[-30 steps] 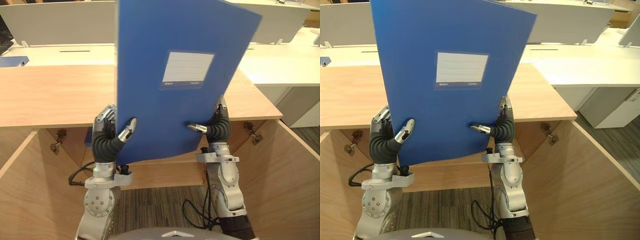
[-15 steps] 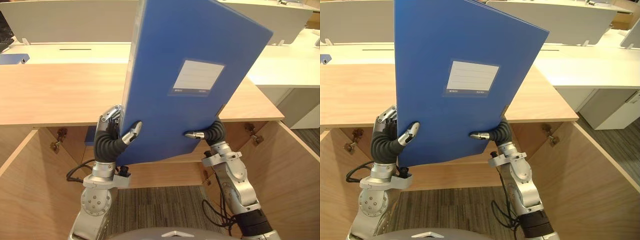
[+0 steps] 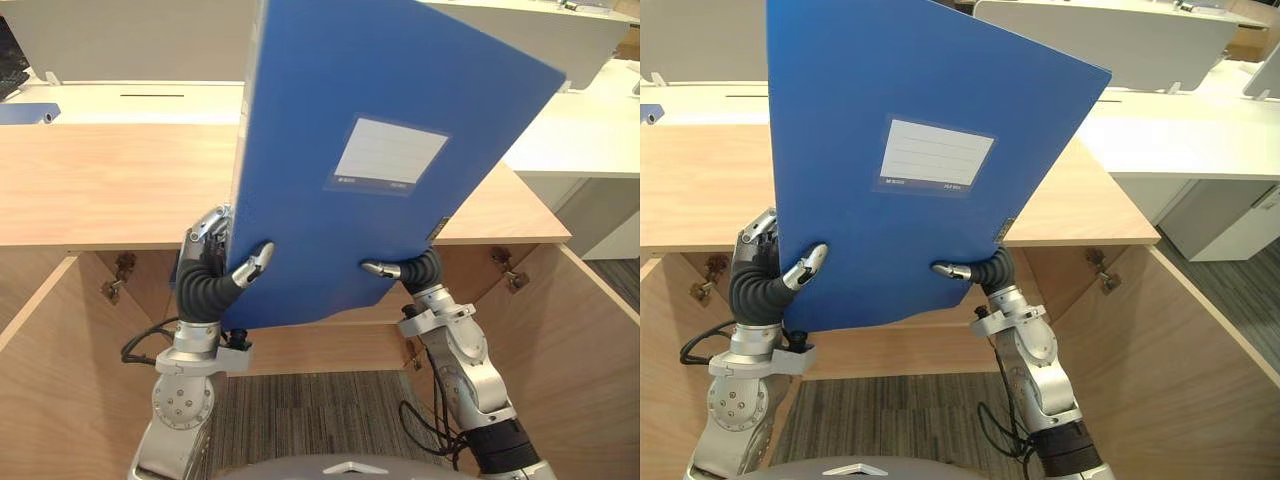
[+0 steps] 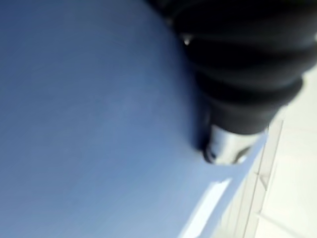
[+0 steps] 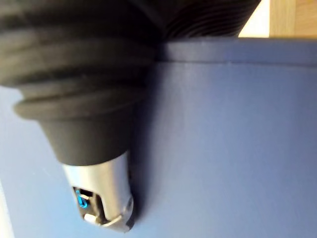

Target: Walk over to the cabinet, pick up the folder, carry it to the office cabinet, place the folder inside the office cabinet, then close the office cabinet door

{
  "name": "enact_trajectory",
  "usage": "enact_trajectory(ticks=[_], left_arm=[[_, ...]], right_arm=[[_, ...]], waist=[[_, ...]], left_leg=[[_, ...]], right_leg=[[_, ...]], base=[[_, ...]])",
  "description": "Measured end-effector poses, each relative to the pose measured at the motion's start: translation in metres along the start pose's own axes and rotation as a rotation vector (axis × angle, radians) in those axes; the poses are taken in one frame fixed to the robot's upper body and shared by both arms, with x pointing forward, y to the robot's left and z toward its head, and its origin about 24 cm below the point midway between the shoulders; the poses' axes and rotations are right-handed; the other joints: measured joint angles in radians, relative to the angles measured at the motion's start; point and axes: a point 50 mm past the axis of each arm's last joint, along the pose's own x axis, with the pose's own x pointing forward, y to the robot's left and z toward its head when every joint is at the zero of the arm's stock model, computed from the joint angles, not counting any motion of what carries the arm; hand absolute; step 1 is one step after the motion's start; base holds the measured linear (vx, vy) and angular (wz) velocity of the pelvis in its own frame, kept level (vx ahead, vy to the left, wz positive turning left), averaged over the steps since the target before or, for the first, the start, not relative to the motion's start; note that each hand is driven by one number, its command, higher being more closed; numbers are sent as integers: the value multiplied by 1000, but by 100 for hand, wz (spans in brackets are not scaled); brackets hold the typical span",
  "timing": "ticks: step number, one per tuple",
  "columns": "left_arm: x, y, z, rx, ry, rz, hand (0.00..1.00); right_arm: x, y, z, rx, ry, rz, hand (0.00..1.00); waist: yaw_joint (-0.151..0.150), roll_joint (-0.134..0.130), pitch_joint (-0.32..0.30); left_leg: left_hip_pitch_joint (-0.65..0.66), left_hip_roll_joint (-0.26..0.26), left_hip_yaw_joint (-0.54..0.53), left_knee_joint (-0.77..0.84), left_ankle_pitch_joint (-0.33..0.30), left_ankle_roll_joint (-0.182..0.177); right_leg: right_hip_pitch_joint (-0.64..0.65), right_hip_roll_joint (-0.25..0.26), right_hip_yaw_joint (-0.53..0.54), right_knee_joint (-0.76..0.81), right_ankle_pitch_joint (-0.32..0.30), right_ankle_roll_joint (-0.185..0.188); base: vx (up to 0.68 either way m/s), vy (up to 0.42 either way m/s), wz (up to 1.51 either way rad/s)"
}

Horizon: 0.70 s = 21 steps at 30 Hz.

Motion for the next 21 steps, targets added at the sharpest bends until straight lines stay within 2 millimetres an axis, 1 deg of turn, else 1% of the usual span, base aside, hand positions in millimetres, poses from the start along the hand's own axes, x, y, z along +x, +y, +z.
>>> enact_trajectory(ticks=[6, 10, 11, 14, 17, 20, 21], left_arm=[[2, 8, 0, 12, -8, 73, 0], [0, 17, -1, 54, -3, 136, 0], [-2, 23, -1, 69, 6, 182, 0], [-7, 34, -5, 103, 30, 253, 0], [-12, 42, -8, 125, 59, 301, 0], [-23, 51, -11, 157, 106, 355, 0], [-27, 55, -16, 171, 138, 372, 0]], right_arm=[[4, 7, 1, -1, -39, -51, 100], [6, 7, 9, -4, -91, -108, 100], [6, 5, 15, -6, -122, -134, 100], [5, 0, 24, -35, -167, -165, 100], [4, -2, 25, -56, -174, -186, 100], [4, -4, 26, -60, -186, -230, 100], [3, -5, 29, -72, -197, -244, 100]], waist=[[2, -9, -6], [4, -12, -8], [4, -12, -9], [4, -12, -9], [3, -13, -9], [7, -12, -9], [10, -11, -9]], left_leg=[[-3, -2, -2, -1, 0, 0], [-5, -3, -5, -1, 0, 0], [-6, -3, -6, -1, 1, 0], [-8, -5, -15, -1, 4, 5], [-11, -6, -27, -3, 7, 5], [-11, -7, -32, -3, 9, 6], [-13, -8, -35, -6, 11, 6]], right_leg=[[0, 0, -2, -3, 0, 0], [-1, -1, -4, -5, 0, 0], [-1, -1, -6, -5, 0, 0], [1, -3, -17, -5, 0, 0], [4, -6, -26, -4, 0, 0], [7, -9, -31, -4, 0, 0], [7, -10, -33, -4, -1, 1]], base=[[0, 0, 0], [0, 0, 0], [0, 0, 4], [0, 0, 9], [-21, -19, 12], [-40, -27, 6], [-45, -21, 6]])
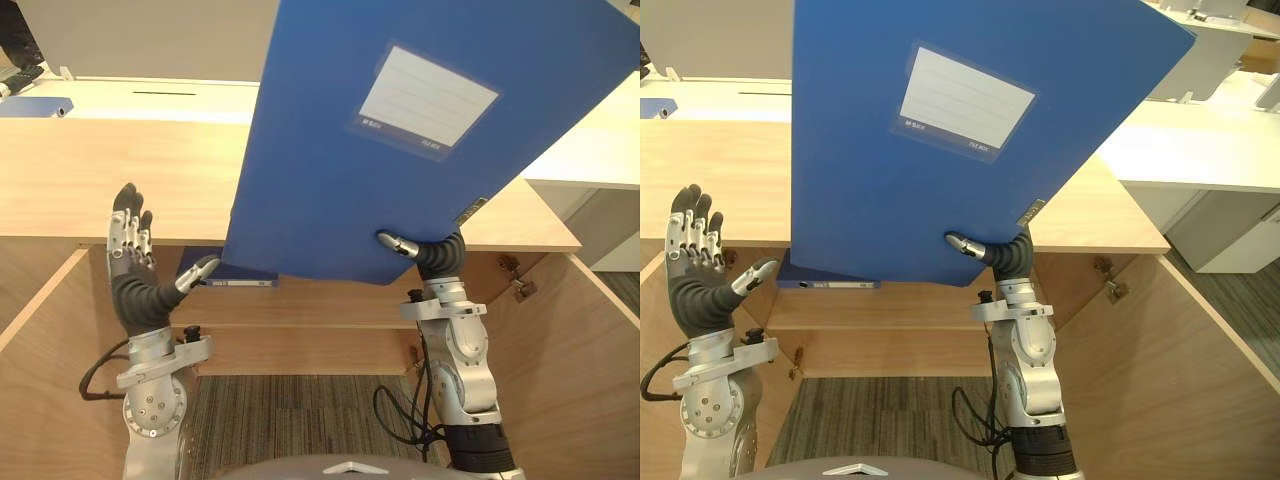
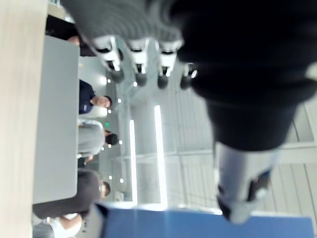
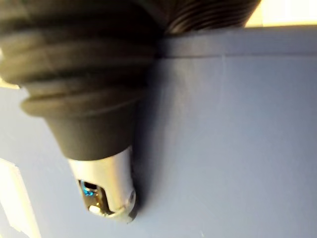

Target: Walk over to the cabinet, pick up the folder, carry it to the office cabinet, place the folder inside the office cabinet, then close the office cabinet door

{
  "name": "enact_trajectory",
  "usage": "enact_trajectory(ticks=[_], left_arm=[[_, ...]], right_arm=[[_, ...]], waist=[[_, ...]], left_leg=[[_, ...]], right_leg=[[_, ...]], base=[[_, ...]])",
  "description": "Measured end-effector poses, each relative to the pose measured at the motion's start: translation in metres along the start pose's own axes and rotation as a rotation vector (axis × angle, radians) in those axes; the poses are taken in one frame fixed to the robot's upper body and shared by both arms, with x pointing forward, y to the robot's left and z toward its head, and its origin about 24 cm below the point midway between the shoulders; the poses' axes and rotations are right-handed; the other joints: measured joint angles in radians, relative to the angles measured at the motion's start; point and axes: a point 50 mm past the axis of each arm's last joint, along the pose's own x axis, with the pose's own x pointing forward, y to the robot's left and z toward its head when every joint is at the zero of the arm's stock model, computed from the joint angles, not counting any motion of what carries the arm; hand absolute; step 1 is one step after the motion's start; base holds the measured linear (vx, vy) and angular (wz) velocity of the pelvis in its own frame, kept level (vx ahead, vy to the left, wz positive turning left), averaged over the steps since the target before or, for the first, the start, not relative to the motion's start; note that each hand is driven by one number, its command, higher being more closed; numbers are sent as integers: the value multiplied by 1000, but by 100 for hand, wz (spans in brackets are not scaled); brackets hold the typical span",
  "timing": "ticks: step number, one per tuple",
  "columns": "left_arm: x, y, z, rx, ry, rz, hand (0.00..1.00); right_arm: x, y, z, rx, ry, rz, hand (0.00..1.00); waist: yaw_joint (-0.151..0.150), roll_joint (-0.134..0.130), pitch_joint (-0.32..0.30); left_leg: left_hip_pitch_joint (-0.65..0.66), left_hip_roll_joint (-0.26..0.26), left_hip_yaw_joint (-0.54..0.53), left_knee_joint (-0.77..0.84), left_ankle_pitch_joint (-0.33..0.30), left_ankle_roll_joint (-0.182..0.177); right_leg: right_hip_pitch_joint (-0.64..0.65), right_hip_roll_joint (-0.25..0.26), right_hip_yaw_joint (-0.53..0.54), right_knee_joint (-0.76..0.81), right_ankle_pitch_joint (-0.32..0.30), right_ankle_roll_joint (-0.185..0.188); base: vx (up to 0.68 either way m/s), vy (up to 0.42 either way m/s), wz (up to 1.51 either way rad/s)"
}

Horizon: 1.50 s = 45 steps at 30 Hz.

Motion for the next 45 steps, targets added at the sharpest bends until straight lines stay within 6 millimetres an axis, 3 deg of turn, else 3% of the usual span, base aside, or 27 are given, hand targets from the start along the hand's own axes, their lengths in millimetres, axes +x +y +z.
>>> enact_trajectory(ticks=[4, 8, 16, 24, 30, 32, 35, 38, 45], left_arm=[[-12, 14, -22, 61, 126, 61, 0], [-28, 28, -44, 117, 272, 112, 0], [-60, 28, -90, 204, 534, 26, 0], [-106, 37, -136, 294, 838, -77, 0], [-135, 49, -157, 333, 1015, -67, 0], [-143, 54, -164, 354, 1073, -68, 0], [-128, 50, -170, 357, 1043, -80, 0], [-108, 49, -180, 400, 1012, -100, 0], [-103, 45, -190, 448, 1033, -91, 0]], right_arm=[[0, -2, 14, -16, -58, -18, 100], [-1, -5, 14, -18, -61, -36, 100], [-2, -2, 13, -13, -56, -20, 100], [-22, 12, -4, 35, 61, 48, 100], [-31, 14, -12, 2, 120, 56, 100], [-34, 14, -22, -41, 168, 60, 100], [-31, 12, -25, -118, 178, 62, 100], [-14, 23, -25, -215, 136, 143, 100], [-4, 47, -31, -412, 86, 239, 100]], waist=[[2, -1, -2], [10, -4, -4], [15, -4, -3], [14, -5, -2], [12, -6, 0], [12, -7, 29], [11, 12, 103], [-4, 40, 212], [2, 75, 306]], left_leg=[[3, -5, -20, -37, 23, 0], [8, -5, -25, -49, 35, 0], [-3, -5, -48, -51, 44, -4], [-22, -4, -44, -49, 44, -4], [-40, -3, -27, -45, 42, -5], [-73, 1, -19, 18, 11, -7], [-203, 22, -16, 217, -69, -6], [-376, 45, 4, 434, -138, -1], [-648, 102, 63, 749, -272, -10]], right_leg=[[-1, -3, -19, 0, -1, 1], [-5, -3, -23, 0, -1, 1], [-6, -4, -48, 0, -3, 3], [-28, -4, -45, -1, -2, 3], [-60, -3, -36, 5, -2, 3], [-77, -3, -20, 24, -2, 2], [-151, 1, -18, 108, -12, -9], [-335, 4, 5, 322, -85, -4], [-660, 15, 79, 661, -199, -12]], base=[[-43, -28, 15], [-18, -35, 4], [-29, -34, 9], [-12, -12, 0], [-7, -13, -7], [-36, -8, -13], [-107, 12, -6], [-229, 8, -18], [-193, 32, -30]])
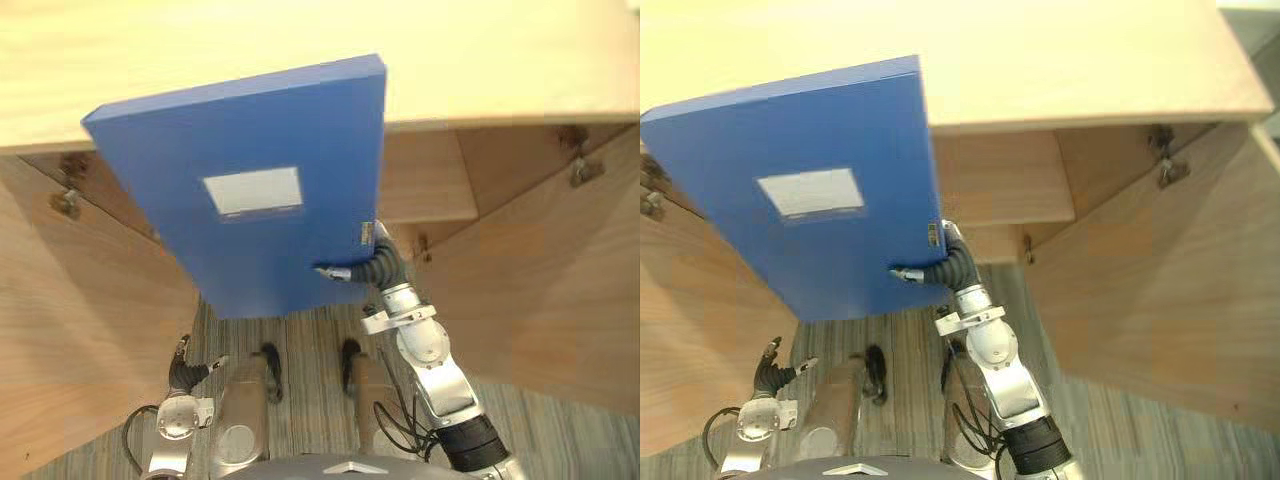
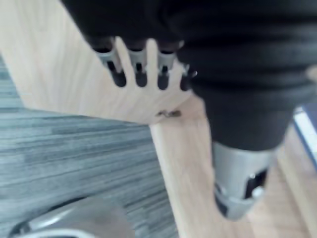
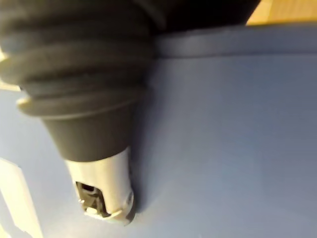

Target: Walk over to the cabinet, pick up the folder, carry it to the office cabinet, place the folder inside the office cabinet, then close the office cabinet door

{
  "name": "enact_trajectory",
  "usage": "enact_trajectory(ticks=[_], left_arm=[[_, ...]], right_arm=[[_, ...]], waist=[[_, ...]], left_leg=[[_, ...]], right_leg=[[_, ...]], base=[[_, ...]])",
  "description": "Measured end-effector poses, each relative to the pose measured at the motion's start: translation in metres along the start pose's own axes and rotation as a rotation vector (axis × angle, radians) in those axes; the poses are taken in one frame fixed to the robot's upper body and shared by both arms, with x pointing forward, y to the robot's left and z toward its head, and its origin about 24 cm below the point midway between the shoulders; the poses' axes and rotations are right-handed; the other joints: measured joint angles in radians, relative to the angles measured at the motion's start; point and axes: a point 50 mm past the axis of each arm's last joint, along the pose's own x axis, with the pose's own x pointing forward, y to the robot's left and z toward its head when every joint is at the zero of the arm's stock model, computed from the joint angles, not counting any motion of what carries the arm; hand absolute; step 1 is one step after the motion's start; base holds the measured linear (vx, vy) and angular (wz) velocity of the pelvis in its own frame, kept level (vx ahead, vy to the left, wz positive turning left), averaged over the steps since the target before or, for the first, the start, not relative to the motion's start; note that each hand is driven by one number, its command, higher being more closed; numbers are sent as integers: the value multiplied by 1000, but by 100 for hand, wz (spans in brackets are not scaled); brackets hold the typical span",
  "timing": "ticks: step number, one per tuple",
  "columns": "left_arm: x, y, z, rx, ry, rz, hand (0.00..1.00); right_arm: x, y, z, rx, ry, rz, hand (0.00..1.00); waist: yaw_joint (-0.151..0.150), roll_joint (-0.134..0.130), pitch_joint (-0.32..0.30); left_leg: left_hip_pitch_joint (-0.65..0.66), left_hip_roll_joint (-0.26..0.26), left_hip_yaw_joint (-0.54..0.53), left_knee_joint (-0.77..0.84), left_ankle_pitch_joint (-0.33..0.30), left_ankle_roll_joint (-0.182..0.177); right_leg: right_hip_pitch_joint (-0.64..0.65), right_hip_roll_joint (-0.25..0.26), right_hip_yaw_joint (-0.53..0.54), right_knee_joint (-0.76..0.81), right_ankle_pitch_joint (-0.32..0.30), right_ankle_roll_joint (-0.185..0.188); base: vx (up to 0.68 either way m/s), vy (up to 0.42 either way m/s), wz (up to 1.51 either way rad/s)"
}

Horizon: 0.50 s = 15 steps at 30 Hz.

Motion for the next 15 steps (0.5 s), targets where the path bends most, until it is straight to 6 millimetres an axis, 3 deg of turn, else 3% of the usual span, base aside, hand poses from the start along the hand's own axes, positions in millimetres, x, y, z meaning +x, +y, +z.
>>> enact_trajectory(ticks=[4, 10, 13, 15], left_arm=[[5, -5, 14, -11, -39, 16, 0], [16, -10, 59, -51, -191, 57, 0], [20, -11, 84, -85, -271, 73, 0], [21, -11, 90, -105, -287, 84, 0]], right_arm=[[7, 1, 8, -89, -54, -59, 100], [27, 1, 42, -172, -247, -141, 100], [33, -1, 46, -202, -270, -171, 100], [34, -2, 46, -204, -271, -174, 100]], waist=[[2, 10, 17], [14, 31, 75], [20, 36, 109], [23, 39, 119]], left_leg=[[-121, 23, 2, 149, -47, 7], [-305, 78, 1, 355, -118, 8], [-405, 95, -10, 430, -133, 0], [-437, 99, -17, 450, -134, -1]], right_leg=[[-138, 1, 9, 165, -59, -2], [-344, 22, 11, 377, -113, -1], [-445, 31, 10, 454, -130, -10], [-475, 33, 7, 472, -132, -11]], base=[[-81, -1, -6], [-107, -26, -13], [-138, -62, -5], [-95, -55, 1]])
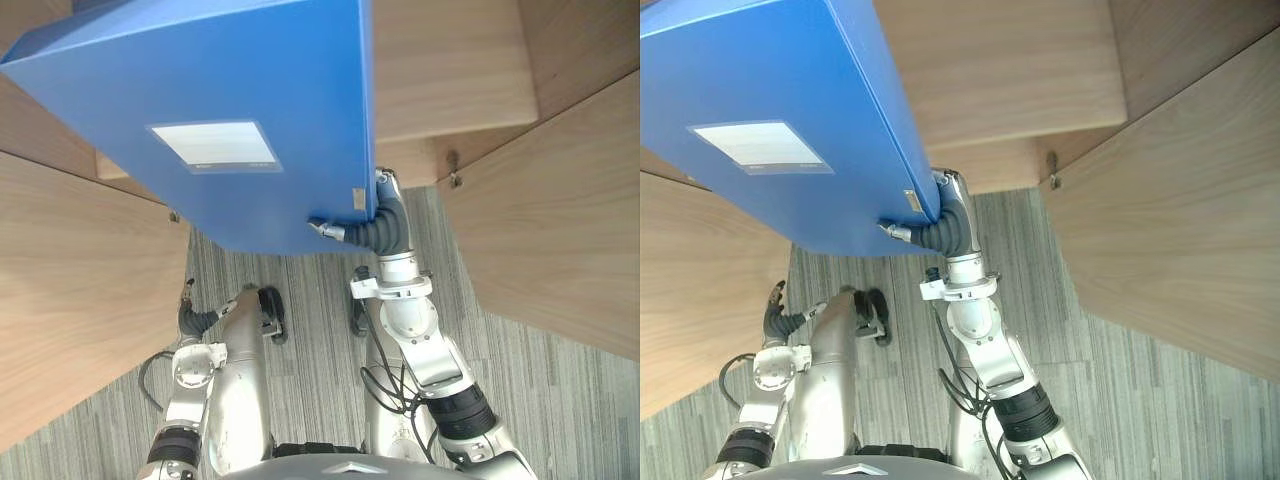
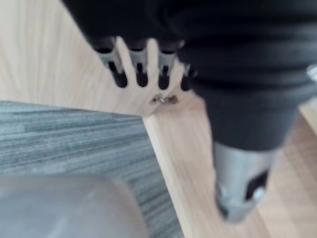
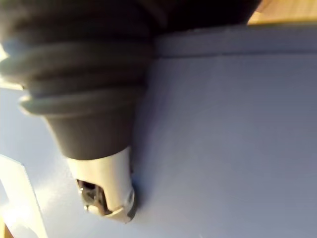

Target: Walk over to the cabinet, pick up the folder, carry it to the office cabinet, place the folder inside the office cabinet, then close the office cabinet door

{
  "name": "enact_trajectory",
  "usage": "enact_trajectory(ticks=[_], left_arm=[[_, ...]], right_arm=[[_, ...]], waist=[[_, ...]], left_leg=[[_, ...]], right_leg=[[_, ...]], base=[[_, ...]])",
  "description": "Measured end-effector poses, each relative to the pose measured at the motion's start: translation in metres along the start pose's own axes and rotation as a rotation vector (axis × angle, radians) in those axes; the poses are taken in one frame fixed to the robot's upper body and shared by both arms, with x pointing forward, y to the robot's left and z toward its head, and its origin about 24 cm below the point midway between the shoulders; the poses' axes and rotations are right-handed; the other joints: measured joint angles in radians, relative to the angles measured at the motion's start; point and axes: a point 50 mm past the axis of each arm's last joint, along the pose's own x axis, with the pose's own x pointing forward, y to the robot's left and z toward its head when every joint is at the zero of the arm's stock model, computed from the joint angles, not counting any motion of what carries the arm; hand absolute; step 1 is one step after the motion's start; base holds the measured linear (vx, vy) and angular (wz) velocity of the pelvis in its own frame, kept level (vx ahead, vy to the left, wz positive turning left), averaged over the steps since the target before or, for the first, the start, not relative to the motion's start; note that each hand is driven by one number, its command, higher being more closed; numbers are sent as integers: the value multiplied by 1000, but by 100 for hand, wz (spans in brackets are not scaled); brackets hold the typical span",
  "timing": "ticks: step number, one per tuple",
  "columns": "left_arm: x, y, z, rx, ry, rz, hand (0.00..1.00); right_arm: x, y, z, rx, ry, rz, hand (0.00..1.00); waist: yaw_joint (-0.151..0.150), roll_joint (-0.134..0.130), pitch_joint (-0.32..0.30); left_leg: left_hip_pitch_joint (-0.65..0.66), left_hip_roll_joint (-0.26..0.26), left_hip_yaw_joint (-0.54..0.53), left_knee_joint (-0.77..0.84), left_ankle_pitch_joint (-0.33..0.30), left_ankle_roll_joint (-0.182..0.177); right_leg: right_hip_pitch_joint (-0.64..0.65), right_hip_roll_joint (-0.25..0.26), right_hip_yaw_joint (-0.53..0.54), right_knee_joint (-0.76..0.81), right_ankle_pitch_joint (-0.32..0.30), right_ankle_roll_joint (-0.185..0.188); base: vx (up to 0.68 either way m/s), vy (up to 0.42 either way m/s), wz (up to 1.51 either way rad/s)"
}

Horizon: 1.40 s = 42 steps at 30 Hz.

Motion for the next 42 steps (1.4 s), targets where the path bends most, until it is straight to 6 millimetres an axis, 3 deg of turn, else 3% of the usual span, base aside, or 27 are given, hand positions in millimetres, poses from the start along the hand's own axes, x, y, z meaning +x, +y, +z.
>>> enact_trajectory(ticks=[5, 13, 19, 23, 33, 42], left_arm=[[14, 1, 34, -82, -112, 50, 0], [19, 9, 42, -146, -132, 88, 0], [20, 14, 38, -215, -100, 111, 0], [20, 16, 29, -233, -52, 120, 0], [17, 12, 20, -266, -5, 110, 0], [16, 12, 12, -295, 39, 119, 0]], right_arm=[[10, -5, 1, -9, -20, -23, 100], [18, -28, -20, 136, 87, -136, 100], [28, -48, -40, 370, 168, -239, 100], [47, -64, -51, 529, 180, -325, 100], [105, -84, -55, 854, 135, -445, 100], [118, -91, -44, 1046, 77, -534, 100]], waist=[[19, 2, 37], [34, 1, 40], [45, 1, 40], [52, 1, 40], [69, 0, 40], [62, -20, 27]], left_leg=[[-131, 6, -37, 79, -6, -11], [-194, 2, -72, 110, -7, -18], [-215, -13, -88, 105, 1, -28], [-229, -27, -109, 96, 11, -33], [-254, -52, -146, 40, 59, -51], [-320, -67, -177, 13, 115, -68]], right_leg=[[-119, 0, -18, 85, -19, -12], [-167, -9, -48, 130, -41, -24], [-179, -23, -62, 134, -48, -31], [-179, -36, -83, 131, -52, -35], [-180, -59, -127, 96, -46, -46], [-233, -74, -163, 91, -32, -68]], base=[[-65, -66, 9], [-43, -63, 9], [-35, -33, 10], [-28, -23, 15], [-42, -41, 13], [-71, -46, 11]])
